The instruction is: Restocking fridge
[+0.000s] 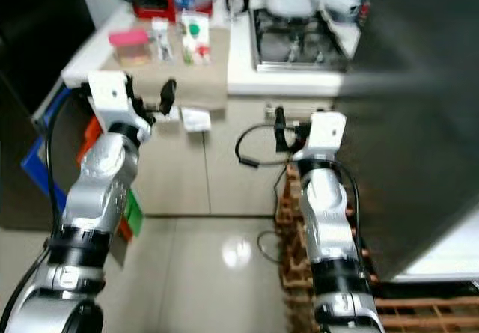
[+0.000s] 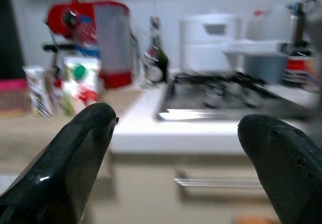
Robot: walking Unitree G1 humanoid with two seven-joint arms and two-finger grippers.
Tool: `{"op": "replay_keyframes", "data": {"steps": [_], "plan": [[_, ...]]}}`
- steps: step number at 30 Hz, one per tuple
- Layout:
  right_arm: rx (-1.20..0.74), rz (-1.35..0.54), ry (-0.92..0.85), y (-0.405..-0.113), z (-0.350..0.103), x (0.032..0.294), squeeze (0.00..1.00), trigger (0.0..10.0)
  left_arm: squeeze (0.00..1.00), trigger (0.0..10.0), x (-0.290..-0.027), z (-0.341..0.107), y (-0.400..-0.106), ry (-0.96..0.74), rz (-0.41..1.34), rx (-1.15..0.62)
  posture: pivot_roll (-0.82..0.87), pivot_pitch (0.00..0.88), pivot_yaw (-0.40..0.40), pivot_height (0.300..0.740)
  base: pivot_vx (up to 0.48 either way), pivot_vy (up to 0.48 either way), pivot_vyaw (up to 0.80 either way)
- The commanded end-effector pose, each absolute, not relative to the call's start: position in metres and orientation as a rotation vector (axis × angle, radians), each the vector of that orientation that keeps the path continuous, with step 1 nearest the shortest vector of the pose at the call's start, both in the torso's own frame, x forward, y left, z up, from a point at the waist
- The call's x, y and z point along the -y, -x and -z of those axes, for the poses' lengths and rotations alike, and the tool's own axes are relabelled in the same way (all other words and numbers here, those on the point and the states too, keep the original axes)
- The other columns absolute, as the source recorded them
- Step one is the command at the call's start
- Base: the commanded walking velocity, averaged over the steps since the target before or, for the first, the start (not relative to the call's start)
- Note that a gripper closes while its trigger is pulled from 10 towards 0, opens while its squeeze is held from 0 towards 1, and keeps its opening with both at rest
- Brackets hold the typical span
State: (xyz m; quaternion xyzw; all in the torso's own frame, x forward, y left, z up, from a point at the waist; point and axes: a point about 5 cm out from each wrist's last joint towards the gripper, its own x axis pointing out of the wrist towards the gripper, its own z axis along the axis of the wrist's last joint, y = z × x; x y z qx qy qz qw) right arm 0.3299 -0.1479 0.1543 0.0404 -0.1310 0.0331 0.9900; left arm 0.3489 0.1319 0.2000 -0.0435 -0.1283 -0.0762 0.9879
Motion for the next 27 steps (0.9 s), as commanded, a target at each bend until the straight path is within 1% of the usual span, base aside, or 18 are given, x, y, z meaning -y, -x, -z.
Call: {"op": "replay_keyframes", "data": {"steps": [1, 4, 7, 8, 10, 13, 16, 18, 20, 21, 24, 27], "plan": [[0.311, -0.089, -0.087, -0.333, -0.169, 0.142, 0.0, 10.0, 0.0, 10.0, -0.133, -0.211, -0.349, 0.1, 0.148, 0.302, -0.04, 0.0, 0.049, 0.74, 0.48, 0.0, 0.0], [0.317, -0.09, -0.095, -0.336, -0.174, 0.143, 0.0, 10.0, 0.0, 10.0, -0.133, -0.212, -0.349, 0.095, 0.145, 0.302, -0.04, 0.0, 0.047, 0.74, 0.472, 0.0, 0.0], [0.309, -0.086, -0.079, -0.336, -0.174, 0.147, 0.0, 10.0, 0.0, 10.0, -0.132, -0.209, -0.348, 0.133, 0.141, 0.285, -0.04, 0.0, 0.04, 0.74, 0.46, 0.0, 0.0], [0.307, -0.083, -0.082, -0.336, -0.173, 0.147, 0.0, 10.0, 0.0, 10.0, -0.132, -0.205, -0.348, 0.148, 0.15, 0.263, -0.03, 0.0, 0.065, 0.74, 0.375, 0.296, 0.0], [0.308, -0.07, -0.094, -0.334, -0.171, 0.144, 0.0, 10.0, 0.0, 10.0, -0.127, -0.194, -0.349, 0.186, 0.19, 0.193, -0.04, 0.0, 0.085, 0.74, 0.311, 0.364, 0.0], [0.298, -0.046, -0.114, -0.333, -0.167, 0.143, 0.0, 10.0, 0.0, 10.0, -0.122, -0.189, -0.351, 0.158, 0.228, 0.161, -0.05, 0.0, 0.106, 0.74, 0.285, 0.386, 0.0], [0.295, -0.028, -0.13, -0.332, -0.165, 0.143, 0.0, 10.0, 0.0, 10.0, -0.121, -0.191, -0.352, 0.165, 0.226, 0.167, -0.06, 0.0, 0.108, 0.74, 0.19, 0.412, 0.0], [0.284, -0.025, -0.128, -0.332, -0.163, 0.145, 0.0, 10.0, 0.0, 10.0, -0.12, -0.193, -0.355, 0.134, 0.207, 0.176, -0.07, 0.0, 0.099, 0.74, 0.0, 0.0, 0.0], [0.281, -0.033, -0.112, -0.332, -0.165, 0.147, 0.0, 10.0, 0.0, 10.0, -0.116, -0.195, -0.355, 0.157, 0.218, 0.18, -0.08, 0.0, 0.088, 0.74, 0.0, 0.0, 0.0], [0.283, -0.039, -0.103, -0.333, -0.166, 0.148, 0.0, 10.0, 0.0, 10.0, -0.113, -0.195, -0.355, 0.188, 0.233, 0.184, -0.08, 0.0, 0.076, 0.74, 0.0, 0.48, 0.0], [0.283, -0.051, -0.067, -0.336, -0.169, 0.149, 0.0, 10.0, 0.0, 10.0, -0.11, -0.195, -0.357, 0.2, 0.234, 0.188, -0.09, 0.0, 0.051, 0.74, 0.0, 0.48, 0.0], [0.272, -0.085, -0.004, -0.34, -0.173, 0.149, 0.0, 10.0, 0.0, 10.0, -0.111, -0.193, -0.363, 0.225, 0.192, 0.17, -0.1, 0.0, 0.022, 0.74, 0.0, 0.48, 0.0]]}}
